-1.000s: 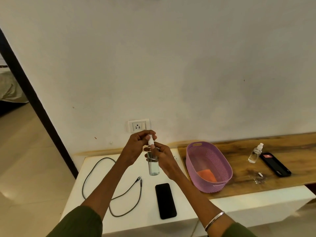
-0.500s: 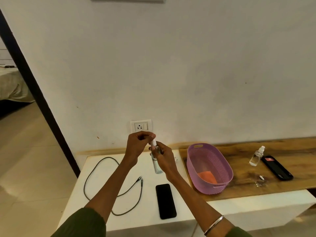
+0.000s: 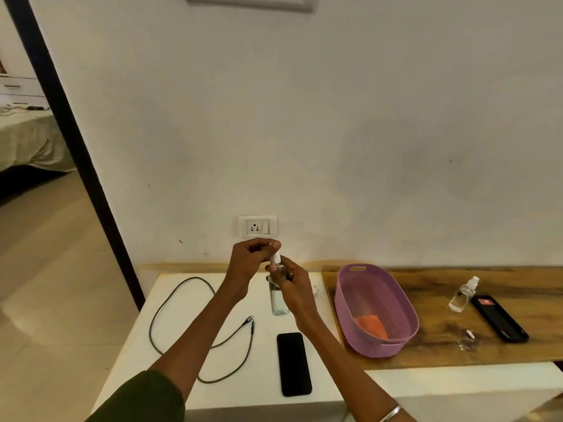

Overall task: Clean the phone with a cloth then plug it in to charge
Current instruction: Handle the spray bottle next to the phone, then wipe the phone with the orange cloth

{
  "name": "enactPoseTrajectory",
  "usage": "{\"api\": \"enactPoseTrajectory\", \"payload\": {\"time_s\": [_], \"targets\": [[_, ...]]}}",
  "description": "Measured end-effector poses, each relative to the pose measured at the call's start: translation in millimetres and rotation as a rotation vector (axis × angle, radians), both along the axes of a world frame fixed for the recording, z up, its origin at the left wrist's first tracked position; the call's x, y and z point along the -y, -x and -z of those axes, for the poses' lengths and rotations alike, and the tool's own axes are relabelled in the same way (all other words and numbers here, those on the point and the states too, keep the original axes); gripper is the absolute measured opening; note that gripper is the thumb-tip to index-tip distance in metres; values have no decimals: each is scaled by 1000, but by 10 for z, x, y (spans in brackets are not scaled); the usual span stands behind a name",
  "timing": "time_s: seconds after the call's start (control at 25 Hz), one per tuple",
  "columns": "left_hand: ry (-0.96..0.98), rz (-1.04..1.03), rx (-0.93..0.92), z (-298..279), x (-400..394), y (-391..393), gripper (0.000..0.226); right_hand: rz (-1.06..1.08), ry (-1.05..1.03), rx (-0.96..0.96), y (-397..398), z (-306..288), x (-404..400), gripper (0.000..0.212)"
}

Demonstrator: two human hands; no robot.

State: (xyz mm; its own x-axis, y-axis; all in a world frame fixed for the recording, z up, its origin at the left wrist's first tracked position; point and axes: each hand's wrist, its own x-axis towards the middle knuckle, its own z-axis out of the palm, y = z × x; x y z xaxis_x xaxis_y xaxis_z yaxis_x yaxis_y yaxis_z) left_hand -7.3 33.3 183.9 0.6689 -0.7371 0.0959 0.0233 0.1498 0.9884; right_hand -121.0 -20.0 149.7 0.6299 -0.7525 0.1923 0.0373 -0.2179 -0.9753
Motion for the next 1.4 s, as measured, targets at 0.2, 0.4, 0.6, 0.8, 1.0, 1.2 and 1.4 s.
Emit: {"api": "enactPoseTrajectory", "payload": {"time_s": [0.2,0.4,0.6,0.8,1.0,1.2,1.4], "targets": [[-42,143,69,42,-23,-71,18,-85,-123,31,-7,20,33,13],[-32,285,80,126,56,-132,27,-64,-79,1,14,152,138,15],[-103,227,1,395,146,-142,29,121,151,-98,202,158,715,28],[-530,150,285,1082,151,-205,23,432,325,-205,529,307,1665,28],[-916,377,571,1758,154,-79,61,614,374,-348,802,752,2171,23],[-1025,645,711,2183,74,72,128,565,216,-445,871,1266,2379,13],[-1027,725,805,2454,-62,234,156,530,177,-482,925,1498,2416,15]]}}
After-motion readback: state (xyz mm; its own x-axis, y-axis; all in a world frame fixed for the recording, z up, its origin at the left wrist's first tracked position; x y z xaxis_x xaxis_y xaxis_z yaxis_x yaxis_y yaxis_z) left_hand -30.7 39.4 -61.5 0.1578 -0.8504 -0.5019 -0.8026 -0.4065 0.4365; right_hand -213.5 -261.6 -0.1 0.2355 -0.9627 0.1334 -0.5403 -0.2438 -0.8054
